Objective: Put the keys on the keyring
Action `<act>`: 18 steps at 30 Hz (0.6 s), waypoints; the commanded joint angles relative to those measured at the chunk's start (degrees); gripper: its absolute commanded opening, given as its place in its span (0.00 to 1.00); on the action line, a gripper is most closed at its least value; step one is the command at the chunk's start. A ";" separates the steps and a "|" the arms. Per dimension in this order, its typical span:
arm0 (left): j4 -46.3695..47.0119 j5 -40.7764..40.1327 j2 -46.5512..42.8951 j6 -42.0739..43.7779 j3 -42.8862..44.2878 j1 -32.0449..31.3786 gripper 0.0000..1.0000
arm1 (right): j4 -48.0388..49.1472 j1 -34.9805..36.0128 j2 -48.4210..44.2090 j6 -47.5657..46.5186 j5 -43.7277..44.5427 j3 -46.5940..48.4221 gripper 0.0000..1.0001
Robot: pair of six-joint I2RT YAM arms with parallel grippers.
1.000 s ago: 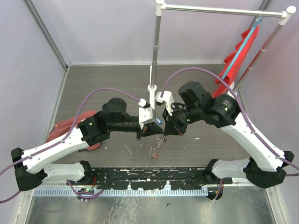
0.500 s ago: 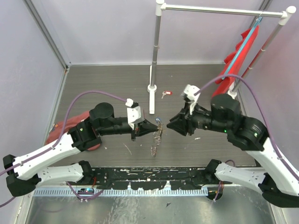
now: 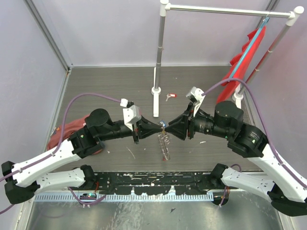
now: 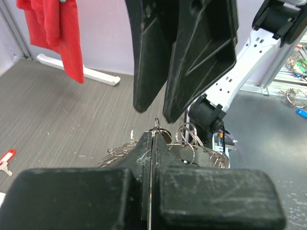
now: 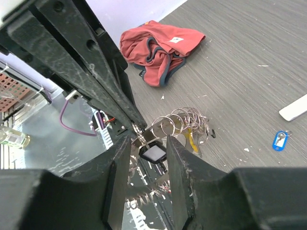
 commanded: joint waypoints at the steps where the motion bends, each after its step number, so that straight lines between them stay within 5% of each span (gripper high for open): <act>1: 7.16 0.52 -2.01 -2.01 -0.50 -0.14 0.00 | 5.69 0.08 -0.17 2.05 -1.78 0.00 0.42; 7: 7.59 1.10 -2.16 -2.51 -0.37 -0.14 0.00 | 6.07 0.08 -0.32 2.05 -2.61 -0.31 0.39; 18: 7.73 1.35 -1.63 -2.50 -0.09 -0.14 0.00 | 6.73 0.08 -0.05 1.97 -5.00 -0.71 0.13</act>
